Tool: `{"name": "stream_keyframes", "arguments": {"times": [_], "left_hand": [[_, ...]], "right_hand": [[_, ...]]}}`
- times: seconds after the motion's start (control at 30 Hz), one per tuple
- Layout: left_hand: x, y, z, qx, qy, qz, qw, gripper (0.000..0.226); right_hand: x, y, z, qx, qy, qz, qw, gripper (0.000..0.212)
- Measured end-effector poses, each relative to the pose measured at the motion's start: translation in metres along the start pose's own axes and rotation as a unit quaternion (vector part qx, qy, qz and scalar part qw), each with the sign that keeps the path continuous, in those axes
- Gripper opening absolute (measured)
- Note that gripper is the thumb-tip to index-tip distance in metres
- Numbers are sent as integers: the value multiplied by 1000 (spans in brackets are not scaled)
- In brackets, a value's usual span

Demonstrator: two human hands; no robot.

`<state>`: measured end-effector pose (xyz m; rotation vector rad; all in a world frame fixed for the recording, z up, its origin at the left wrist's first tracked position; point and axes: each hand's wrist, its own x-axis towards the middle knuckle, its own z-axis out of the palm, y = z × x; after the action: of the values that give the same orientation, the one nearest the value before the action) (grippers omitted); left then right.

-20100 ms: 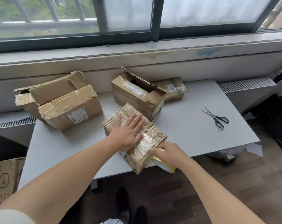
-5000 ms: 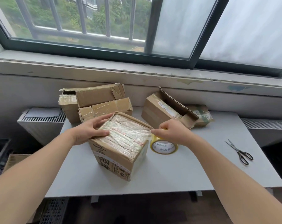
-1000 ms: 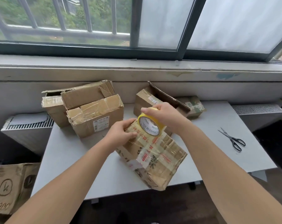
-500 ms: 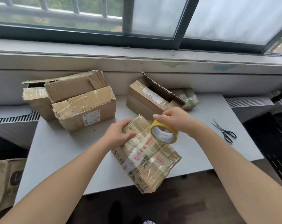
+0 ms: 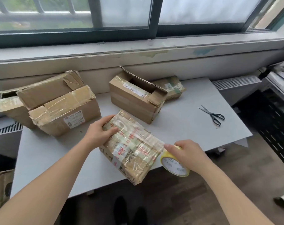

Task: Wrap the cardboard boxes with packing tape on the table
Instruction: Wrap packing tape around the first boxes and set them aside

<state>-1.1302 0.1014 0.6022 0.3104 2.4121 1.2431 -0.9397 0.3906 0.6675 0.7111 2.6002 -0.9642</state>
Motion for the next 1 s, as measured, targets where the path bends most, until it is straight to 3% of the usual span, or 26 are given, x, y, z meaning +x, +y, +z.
{"name": "stream_keyframes", "arguments": {"times": [0.13, 0.33, 0.5, 0.57, 0.67, 0.73, 0.87, 1.0], "left_hand": [[-3, 1, 2, -15, 8, -3, 1000, 47], [-10, 3, 1, -21, 19, -8, 1000, 47], [-16, -7, 8, 72, 35, 53, 995, 51], [-14, -8, 8, 209, 31, 113, 971, 52], [-11, 13, 10, 473, -39, 161, 865, 75], [-20, 31, 29, 534, -108, 176, 820, 80], [-50, 50, 96, 488, -163, 213, 830, 100], [-69, 58, 133, 473, -174, 240, 830, 100]], "right_hand": [[10, 12, 14, -39, -4, 19, 999, 61], [22, 25, 35, 7, -16, 12, 1000, 61], [29, 28, 36, 22, -27, 2, 999, 60], [28, 29, 40, 25, -23, -5, 999, 59], [29, 28, 42, 27, -18, -7, 999, 58], [30, 29, 41, 25, -23, -6, 999, 57], [32, 32, 42, 17, -22, -6, 1000, 57], [35, 35, 43, 15, -35, -7, 999, 56]]}}
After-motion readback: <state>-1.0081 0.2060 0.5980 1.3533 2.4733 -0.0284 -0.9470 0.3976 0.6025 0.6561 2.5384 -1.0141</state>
